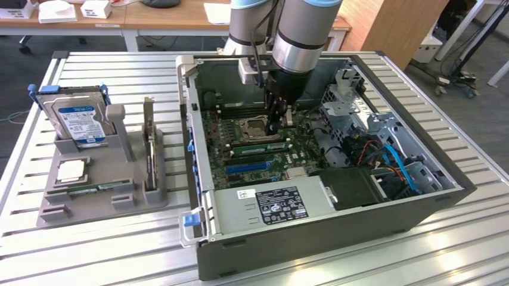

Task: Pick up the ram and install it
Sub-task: 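Press down the ram until it locks into place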

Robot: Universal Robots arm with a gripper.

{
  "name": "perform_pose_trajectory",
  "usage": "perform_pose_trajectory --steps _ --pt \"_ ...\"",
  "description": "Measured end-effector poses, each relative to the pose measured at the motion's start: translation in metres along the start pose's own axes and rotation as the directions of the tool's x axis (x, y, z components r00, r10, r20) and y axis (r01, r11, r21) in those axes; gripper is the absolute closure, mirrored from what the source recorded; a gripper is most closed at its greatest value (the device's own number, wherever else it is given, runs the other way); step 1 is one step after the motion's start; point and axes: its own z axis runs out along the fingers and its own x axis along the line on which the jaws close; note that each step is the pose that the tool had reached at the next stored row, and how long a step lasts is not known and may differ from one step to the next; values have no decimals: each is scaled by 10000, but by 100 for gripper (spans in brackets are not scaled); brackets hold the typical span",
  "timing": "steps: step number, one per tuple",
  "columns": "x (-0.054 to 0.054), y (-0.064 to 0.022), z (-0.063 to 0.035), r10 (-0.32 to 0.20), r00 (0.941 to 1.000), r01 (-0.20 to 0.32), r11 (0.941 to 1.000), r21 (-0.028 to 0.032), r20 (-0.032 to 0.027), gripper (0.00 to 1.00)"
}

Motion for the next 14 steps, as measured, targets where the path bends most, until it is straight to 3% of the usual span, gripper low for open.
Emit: perform_pose_trajectory --steps 5,10,14 --pt "0 0 1 128 9999 -128 9999 5 5 90" --pt "0 4 2 811 9967 -811 9967 28 26 90" --pt "0 8 3 1346 9909 -1346 9909 45 44 90"
